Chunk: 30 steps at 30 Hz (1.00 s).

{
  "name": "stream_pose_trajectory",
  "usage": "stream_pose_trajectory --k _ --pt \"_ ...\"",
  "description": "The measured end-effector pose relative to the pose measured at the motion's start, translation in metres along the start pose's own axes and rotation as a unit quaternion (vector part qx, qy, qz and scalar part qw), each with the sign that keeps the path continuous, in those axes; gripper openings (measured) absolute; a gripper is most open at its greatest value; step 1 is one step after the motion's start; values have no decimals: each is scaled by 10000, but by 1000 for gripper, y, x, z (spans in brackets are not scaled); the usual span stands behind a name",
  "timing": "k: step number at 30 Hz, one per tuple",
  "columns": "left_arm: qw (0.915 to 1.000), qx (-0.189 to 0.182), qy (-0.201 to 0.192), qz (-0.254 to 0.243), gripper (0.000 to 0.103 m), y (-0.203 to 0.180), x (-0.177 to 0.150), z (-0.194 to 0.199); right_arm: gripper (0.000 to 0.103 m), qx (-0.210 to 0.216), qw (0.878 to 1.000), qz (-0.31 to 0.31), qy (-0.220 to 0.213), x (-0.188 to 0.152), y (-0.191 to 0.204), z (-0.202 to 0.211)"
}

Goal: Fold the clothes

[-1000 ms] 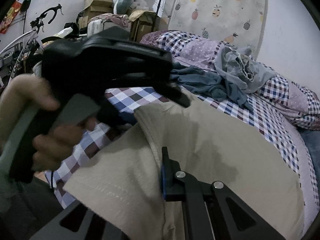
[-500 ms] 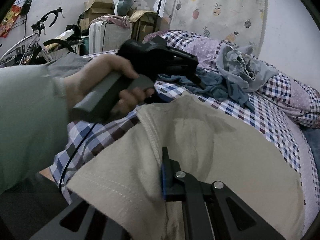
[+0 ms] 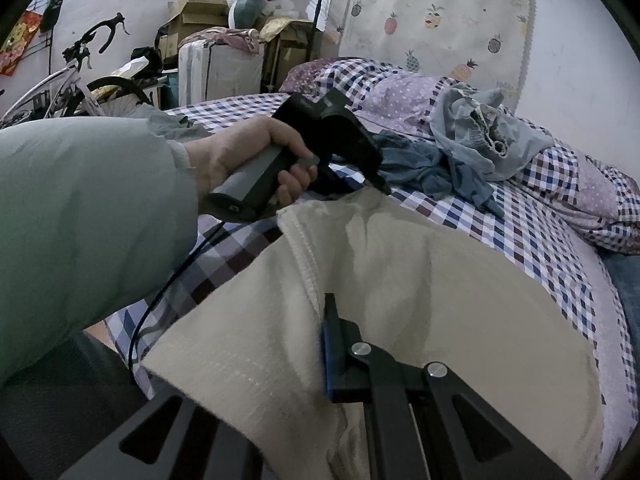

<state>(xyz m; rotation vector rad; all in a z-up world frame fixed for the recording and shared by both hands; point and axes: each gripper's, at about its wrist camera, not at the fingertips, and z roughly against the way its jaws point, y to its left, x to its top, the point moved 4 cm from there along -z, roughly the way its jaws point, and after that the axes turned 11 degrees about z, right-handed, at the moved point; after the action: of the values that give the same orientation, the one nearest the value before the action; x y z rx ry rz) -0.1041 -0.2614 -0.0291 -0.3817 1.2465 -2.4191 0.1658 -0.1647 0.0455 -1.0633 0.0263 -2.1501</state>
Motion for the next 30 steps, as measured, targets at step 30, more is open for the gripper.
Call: stream_pose_trajectory --k 30 --pt "9870 -877 -1308 -316 9 -75 -39 151 3 749 9873 -878 -1089 11 21 53"
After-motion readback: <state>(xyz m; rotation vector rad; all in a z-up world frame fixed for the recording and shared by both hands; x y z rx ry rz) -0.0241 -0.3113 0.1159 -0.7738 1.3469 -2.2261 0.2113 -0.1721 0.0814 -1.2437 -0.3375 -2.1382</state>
